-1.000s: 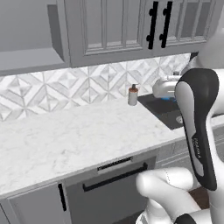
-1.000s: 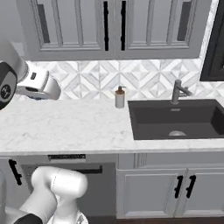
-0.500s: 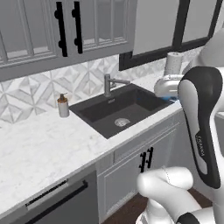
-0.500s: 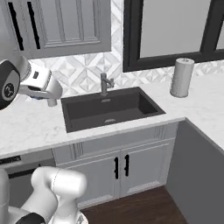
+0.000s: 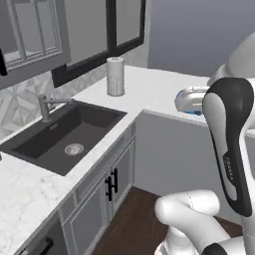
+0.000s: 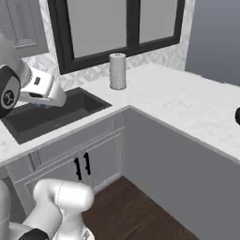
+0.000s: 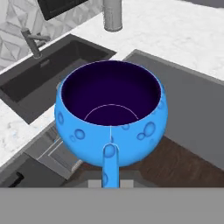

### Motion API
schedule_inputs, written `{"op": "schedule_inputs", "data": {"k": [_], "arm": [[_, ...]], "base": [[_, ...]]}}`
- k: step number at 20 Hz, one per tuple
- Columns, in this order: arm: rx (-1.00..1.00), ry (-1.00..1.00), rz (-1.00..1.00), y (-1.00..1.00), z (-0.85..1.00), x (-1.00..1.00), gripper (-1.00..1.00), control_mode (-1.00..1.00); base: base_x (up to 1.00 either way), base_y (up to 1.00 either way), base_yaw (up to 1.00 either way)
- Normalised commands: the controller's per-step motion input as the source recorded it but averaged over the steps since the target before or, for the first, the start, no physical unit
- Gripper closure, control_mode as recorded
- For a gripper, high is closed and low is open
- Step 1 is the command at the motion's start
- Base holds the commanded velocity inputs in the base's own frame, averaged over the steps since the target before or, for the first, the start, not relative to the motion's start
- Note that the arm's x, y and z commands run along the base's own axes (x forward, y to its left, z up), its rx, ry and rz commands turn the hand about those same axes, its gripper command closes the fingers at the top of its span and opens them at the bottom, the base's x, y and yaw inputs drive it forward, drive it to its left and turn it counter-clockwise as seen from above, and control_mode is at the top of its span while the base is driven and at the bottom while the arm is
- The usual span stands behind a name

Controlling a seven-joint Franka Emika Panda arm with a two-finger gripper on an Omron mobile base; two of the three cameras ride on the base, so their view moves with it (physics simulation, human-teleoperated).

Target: Gather all objects into one cabinet and sort the glasses and bowls to opposite sides.

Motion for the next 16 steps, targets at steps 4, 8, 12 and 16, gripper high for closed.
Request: {"op": "schedule_inputs", "data": {"k": [4,8,12,16], "arm": [[0.0,0.0,0.0,0.0,0.0,0.0,1.0,1.0],[0.0,0.0,0.0,0.0,0.0,0.0,1.0,1.0],[0.0,0.0,0.0,0.0,0.0,0.0,1.0,1.0],[0.0,0.0,0.0,0.0,0.0,0.0,1.0,1.0]], "base": [[-0.23,-0.45,-0.7],[-0.25,-0.44,-0.69],[-0.26,-0.38,-0.68],[-0.19,-0.33,-0.66]]}}
